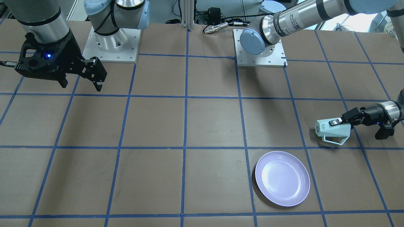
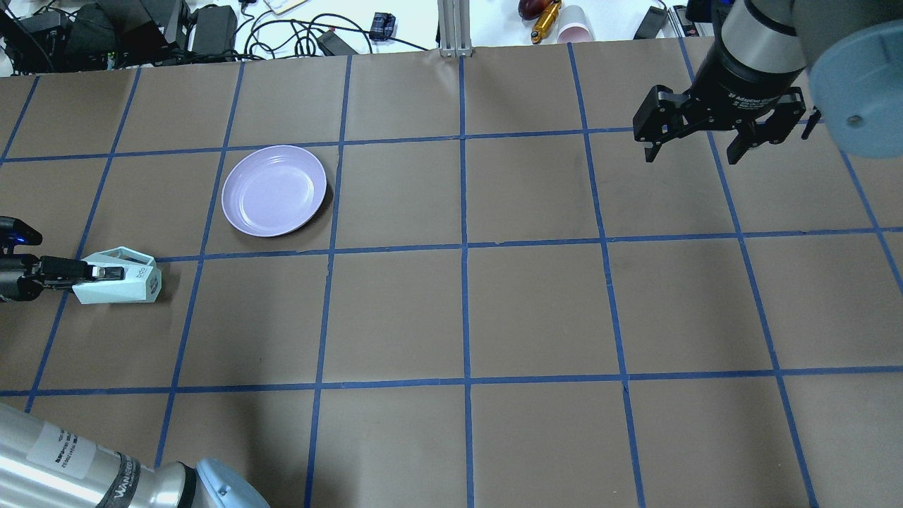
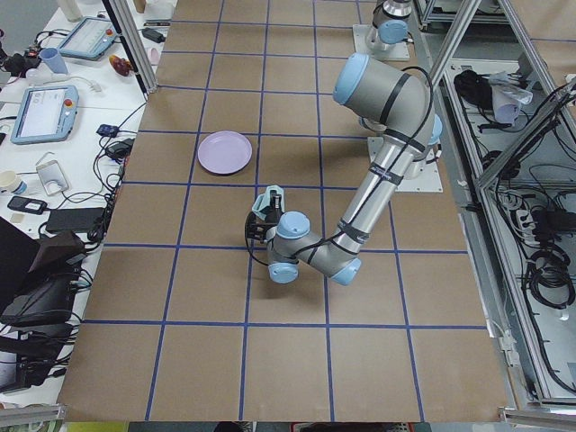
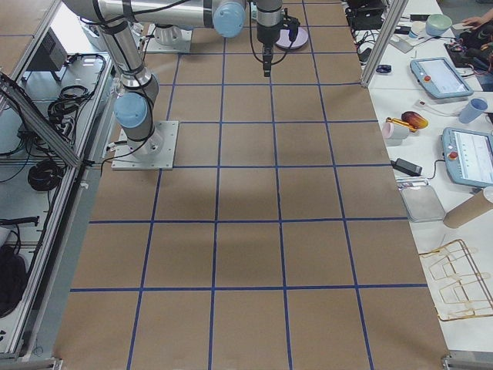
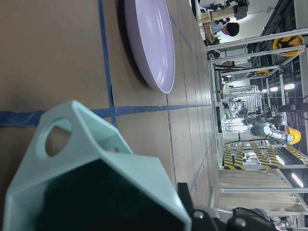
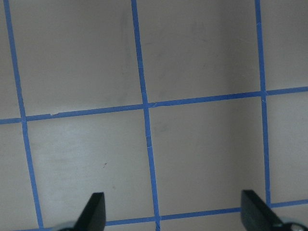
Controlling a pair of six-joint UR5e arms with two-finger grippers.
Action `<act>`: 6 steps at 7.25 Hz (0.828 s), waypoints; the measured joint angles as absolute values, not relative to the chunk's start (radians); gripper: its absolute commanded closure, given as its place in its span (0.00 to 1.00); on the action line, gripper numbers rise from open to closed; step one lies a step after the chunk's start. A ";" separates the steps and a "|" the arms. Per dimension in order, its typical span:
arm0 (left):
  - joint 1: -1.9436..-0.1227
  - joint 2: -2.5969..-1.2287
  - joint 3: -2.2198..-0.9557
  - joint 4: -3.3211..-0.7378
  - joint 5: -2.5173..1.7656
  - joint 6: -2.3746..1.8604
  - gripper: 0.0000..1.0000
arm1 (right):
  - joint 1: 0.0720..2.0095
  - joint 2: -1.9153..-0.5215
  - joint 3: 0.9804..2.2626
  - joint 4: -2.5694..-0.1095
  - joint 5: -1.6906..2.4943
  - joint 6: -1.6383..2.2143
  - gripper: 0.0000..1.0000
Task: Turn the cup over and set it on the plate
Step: 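Lift the mug with the left gripper and carry it over the plate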
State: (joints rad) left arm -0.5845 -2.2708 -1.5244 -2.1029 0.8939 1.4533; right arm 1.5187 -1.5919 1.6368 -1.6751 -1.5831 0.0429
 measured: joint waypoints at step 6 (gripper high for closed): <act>-0.626 -2.192 -1.540 -2.103 0.874 1.385 1.00 | 1.519 -1.591 1.637 -1.675 -1.583 0.043 0.00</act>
State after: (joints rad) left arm -0.6259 -2.1918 -1.5401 -2.1035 0.8743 1.3855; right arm 1.5186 -1.5911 1.6368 -1.6751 -1.5831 0.0429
